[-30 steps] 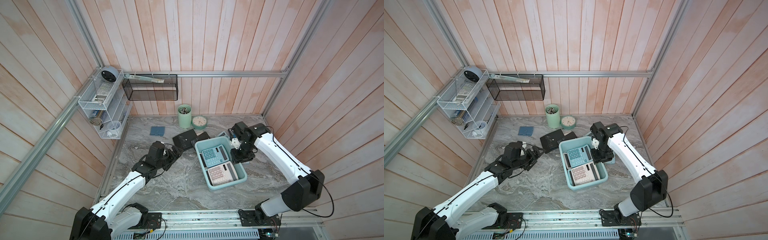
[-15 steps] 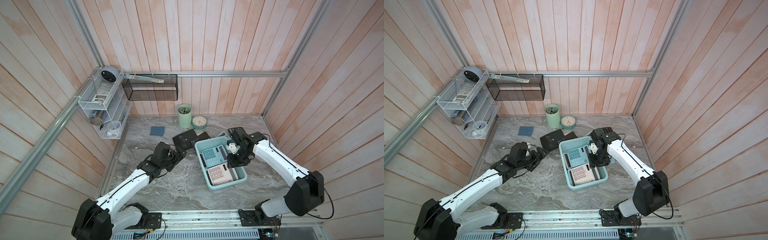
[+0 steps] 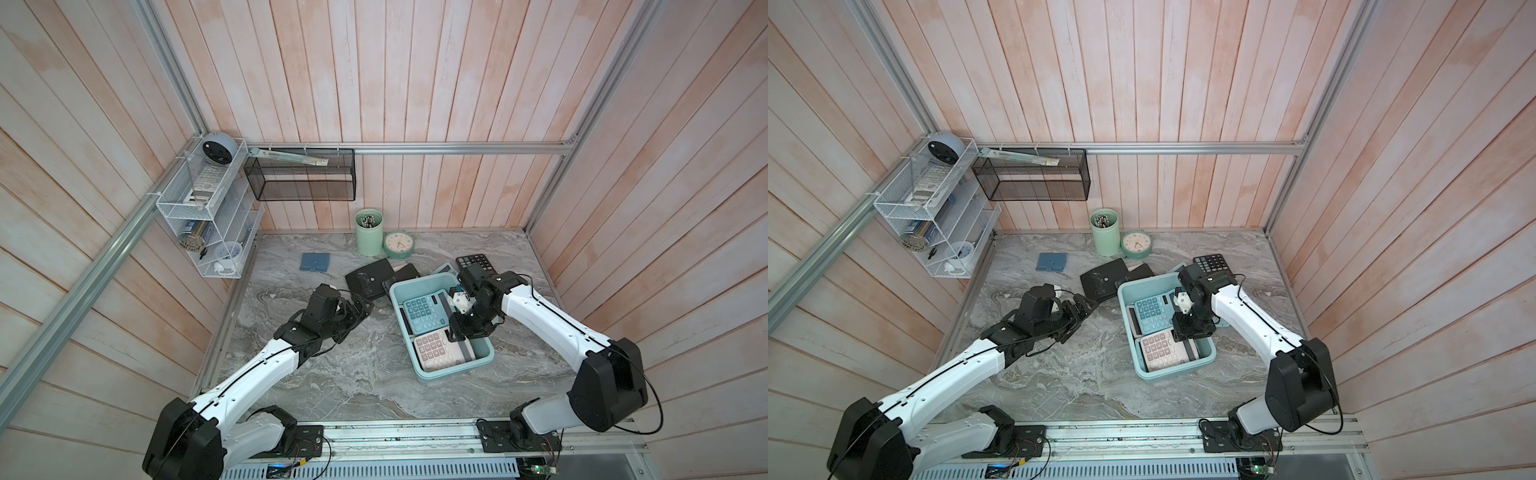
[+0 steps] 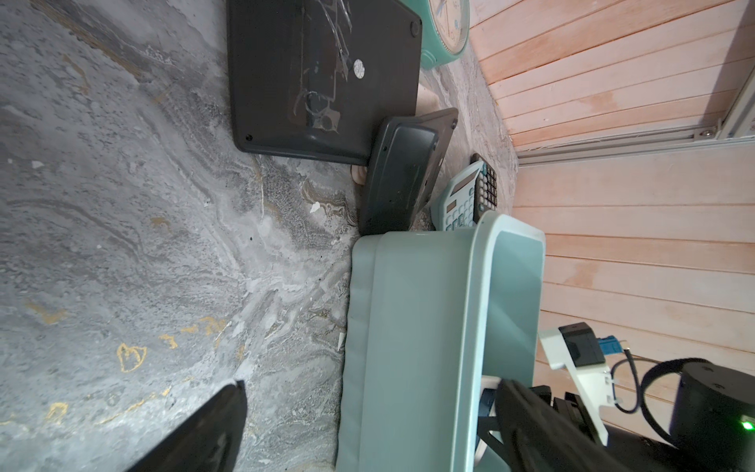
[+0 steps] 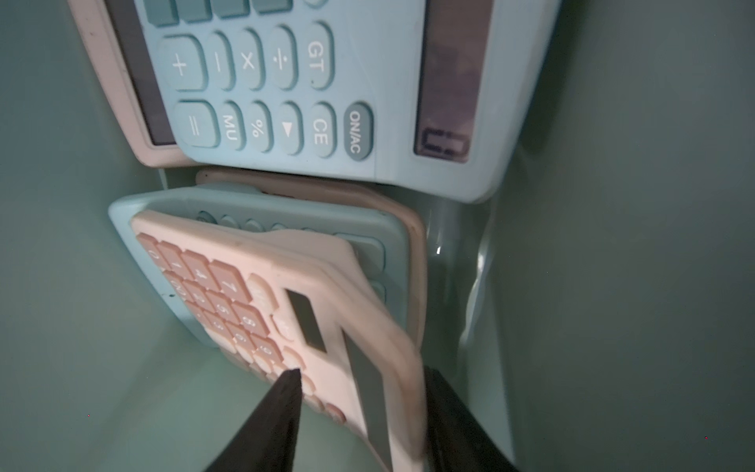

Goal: Put the calculator in the storage box
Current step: Adjust the calculator in the storage box.

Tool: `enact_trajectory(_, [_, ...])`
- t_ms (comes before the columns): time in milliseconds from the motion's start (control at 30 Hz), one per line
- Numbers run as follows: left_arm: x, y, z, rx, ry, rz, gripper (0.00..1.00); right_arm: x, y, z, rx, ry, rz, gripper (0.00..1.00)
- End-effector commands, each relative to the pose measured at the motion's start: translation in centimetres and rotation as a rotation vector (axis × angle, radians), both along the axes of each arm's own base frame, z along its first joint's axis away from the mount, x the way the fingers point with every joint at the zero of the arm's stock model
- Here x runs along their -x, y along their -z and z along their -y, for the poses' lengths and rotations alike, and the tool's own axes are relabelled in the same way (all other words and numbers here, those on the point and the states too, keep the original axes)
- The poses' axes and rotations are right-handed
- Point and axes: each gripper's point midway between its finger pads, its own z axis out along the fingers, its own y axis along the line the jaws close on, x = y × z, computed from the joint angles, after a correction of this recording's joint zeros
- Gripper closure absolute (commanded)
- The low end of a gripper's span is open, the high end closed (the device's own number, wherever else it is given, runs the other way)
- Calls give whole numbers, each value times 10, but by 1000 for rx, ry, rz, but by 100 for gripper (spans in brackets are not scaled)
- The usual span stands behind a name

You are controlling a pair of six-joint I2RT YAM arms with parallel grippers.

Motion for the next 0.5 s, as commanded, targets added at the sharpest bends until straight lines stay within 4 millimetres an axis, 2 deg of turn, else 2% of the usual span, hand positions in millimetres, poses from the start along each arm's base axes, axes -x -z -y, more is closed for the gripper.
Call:
enact_trajectory(0, [5, 1, -5, -6, -11, 10, 0, 3, -4, -18, -103, 11, -21, 57])
enact_trajectory(33, [6, 1, -6, -7, -12, 10, 0, 4, -6, -20, -121, 12, -22, 59])
enact_trajectory(133, [8, -1, -7, -4, -14, 17, 0, 4, -12, -27, -164, 19, -24, 83])
enact_trajectory(233, [10, -1, -9, 0, -17, 22, 0, 3, -22, -31, -196, 26, -20, 99])
enact_trajectory(367, [12, -4, -10, 10, -20, 31, 0, 5, -40, -35, -230, 43, -36, 100])
enact_trajectory(467, [13, -7, -10, 17, -19, 42, 0, 7, -54, -27, -199, 62, -40, 100])
